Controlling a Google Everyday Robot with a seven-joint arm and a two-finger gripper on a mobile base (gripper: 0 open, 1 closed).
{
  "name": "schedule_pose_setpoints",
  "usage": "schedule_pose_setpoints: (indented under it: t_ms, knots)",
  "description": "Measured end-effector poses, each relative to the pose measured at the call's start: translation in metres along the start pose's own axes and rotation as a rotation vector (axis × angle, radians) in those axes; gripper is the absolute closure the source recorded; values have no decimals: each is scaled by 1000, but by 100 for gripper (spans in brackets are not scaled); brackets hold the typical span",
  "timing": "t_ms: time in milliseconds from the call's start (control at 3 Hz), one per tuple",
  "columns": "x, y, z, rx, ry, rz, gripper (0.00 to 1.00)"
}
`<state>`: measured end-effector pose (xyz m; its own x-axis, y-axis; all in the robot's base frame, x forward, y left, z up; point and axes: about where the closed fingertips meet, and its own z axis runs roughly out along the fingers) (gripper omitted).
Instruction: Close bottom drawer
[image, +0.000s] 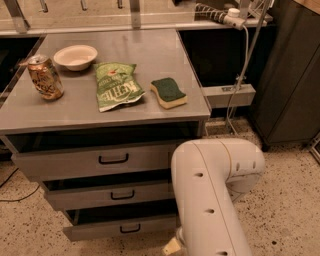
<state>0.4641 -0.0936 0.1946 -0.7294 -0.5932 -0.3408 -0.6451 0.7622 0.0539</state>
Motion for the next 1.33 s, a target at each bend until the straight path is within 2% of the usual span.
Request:
schedule_pose_setpoints:
  t_ms: [333, 667, 1333]
  knots:
    - [0, 0, 0, 0, 0, 0, 0]
    - [0, 0, 0, 0, 0, 0, 19]
    - [0, 0, 0, 0, 0, 0, 66]
